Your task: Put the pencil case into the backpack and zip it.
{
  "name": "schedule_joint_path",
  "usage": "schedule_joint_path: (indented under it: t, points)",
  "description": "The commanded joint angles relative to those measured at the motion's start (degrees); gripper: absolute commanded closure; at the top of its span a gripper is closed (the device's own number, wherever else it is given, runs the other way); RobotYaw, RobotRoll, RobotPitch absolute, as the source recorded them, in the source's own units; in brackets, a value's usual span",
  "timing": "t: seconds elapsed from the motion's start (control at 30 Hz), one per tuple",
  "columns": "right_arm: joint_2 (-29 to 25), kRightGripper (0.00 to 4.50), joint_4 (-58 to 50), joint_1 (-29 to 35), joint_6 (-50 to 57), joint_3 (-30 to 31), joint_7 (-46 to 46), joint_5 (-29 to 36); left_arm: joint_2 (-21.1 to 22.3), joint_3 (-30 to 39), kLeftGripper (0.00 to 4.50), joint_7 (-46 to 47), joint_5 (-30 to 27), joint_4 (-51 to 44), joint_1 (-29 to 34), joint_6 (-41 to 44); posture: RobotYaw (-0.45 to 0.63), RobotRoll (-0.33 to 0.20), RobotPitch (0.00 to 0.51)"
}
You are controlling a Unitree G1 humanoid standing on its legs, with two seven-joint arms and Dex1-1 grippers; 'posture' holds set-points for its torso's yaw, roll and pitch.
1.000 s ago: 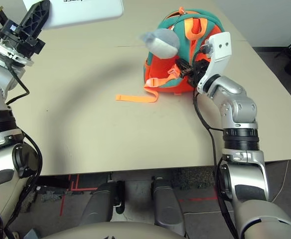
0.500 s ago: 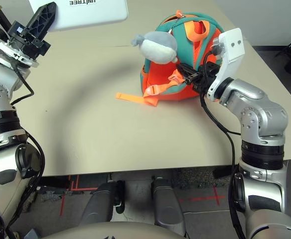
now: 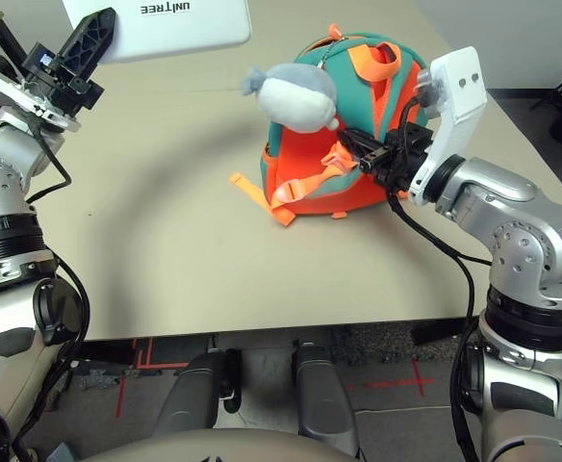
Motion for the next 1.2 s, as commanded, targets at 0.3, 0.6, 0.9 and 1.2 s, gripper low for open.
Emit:
schedule_joint_path:
  t: [0.3, 0.6, 0.9, 1.2]
  points:
    - [2.2, 4.26, 6.69, 9.39, -13.41, 5.95, 1.96, -8.0, 0.39, -1.26, 3.06, -4.98, -2.4, -2.75, -1.41, 1.83, -0.22, 0.0, 0.134]
    - [0.95, 4.26, 14.35, 8.84, -19.11, 9.24, 6.69, -11.46, 3.63, -3.1, 3.06, -12.2, -5.23, -4.11, -3.15, 8.94, -0.2, 0.0, 0.131]
    - [1.41, 4.26, 15.6, 8.11, -20.17, 10.17, 7.77, -12.3, 3.32, -9.36, 3.06, -18.55, 2.06, 0.02, -4.6, 4.4, -0.2, 0.0, 0.13]
    - [1.17, 4.26, 15.29, 8.68, -20.22, 9.83, 8.14, -12.25, 2.96, -9.11, 3.06, -19.77, 4.57, 4.29, -7.25, 1.49, -0.21, 0.0, 0.135]
